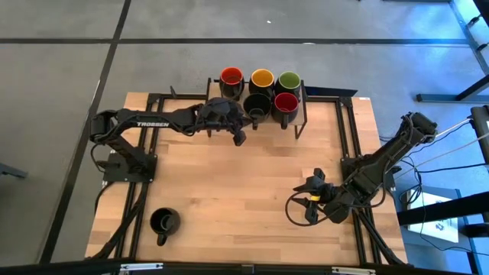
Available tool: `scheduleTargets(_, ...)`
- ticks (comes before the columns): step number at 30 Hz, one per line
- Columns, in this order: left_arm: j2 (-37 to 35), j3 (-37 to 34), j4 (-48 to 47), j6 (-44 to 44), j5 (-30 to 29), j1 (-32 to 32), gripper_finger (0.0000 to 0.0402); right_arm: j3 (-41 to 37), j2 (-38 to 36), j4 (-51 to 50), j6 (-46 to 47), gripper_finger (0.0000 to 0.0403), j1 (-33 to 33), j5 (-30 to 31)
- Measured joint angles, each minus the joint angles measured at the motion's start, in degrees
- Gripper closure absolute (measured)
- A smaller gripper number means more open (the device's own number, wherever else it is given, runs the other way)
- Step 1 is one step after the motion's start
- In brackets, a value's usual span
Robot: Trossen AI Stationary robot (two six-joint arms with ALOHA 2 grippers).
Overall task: Place coffee mugs
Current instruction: Put the black mug on the shelf
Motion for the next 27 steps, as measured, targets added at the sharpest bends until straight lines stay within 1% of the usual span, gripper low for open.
scheduleTargets(4,0.0,0.0,2.23,0.69,1.94,0.0,0.0398,0.0,0.0,-0.01,0.0,0.0238,0.0,0.06)
scheduleTargets(8,0.0,0.02,4.95,1.51,2.19,0.22,0.04,0.0,0.0,-0.04,0.0,0.0238,0.0,0.65)
scheduleTargets(12,-0.22,0.02,4.41,1.53,2.95,0.52,0.04,0.0,0.0,-0.05,0.0,0.0238,0.0,0.61)
scheduleTargets(15,-3.67,0.38,2.23,1.51,3.01,-0.48,0.04,0.0,0.0,0.08,0.06,0.0238,0.0,-1.05)
scheduleTargets(18,-9.97,3.31,-6.76,0.95,5.85,-2.68,0.04,0.0,0.0,0.74,0.1,0.0238,0.0,-2.73)
scheduleTargets(22,-18.26,6.02,-21.99,-4.09,9.11,-6.35,0.0389,0.0,0.0,0.78,0.09,0.0238,0.0,-2.44)
scheduleTargets(25,-23.92,6.44,-32.19,-10.18,9.09,-9.4,0.0364,0.0,0.0,0.74,-0.1,0.0238,0.0,-1.86)
scheduleTargets(27,-26.8,6.45,-39.64,-15.48,8.98,-12.12,0.0341,0.0,0.0,0.74,-0.31,0.0238,0.0,-2.06)
